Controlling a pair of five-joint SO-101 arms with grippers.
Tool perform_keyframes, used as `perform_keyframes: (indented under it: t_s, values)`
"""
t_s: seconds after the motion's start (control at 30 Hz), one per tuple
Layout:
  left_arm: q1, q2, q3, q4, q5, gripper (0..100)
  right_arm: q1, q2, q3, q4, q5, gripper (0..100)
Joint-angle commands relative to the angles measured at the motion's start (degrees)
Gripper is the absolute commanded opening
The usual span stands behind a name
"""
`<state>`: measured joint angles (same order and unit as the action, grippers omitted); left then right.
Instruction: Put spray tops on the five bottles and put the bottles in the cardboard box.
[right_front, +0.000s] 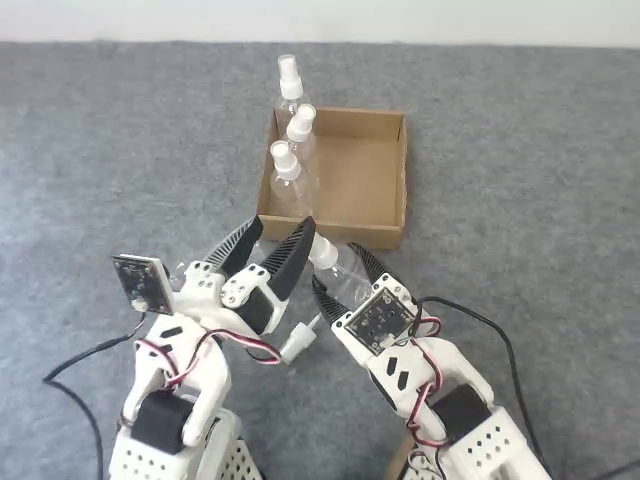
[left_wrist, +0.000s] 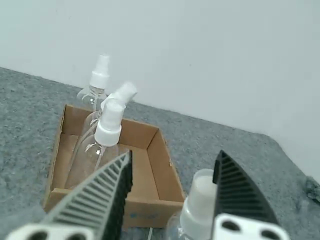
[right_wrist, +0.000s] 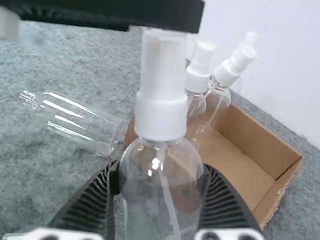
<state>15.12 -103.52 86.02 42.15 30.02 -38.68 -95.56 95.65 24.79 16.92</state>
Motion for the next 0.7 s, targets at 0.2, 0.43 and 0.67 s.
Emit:
perform_keyframes:
  t_s: [0.2, 0.43, 0.67]
  values:
    - [0.44, -1.05, -3.47, 3.87, -0.44, 25, -0.4, -1.89, 1.14, -1.01, 0.88, 5.8]
    - [0.44, -1.05, -4.53, 4.04, 2.37, 25, -0.4, -1.89, 1.14, -1.01, 0.88, 5.8]
    - [-0.7, -1.05, -4.97, 3.87, 3.52, 25, -0.4, -1.89, 1.14, -1.01, 0.88, 5.8]
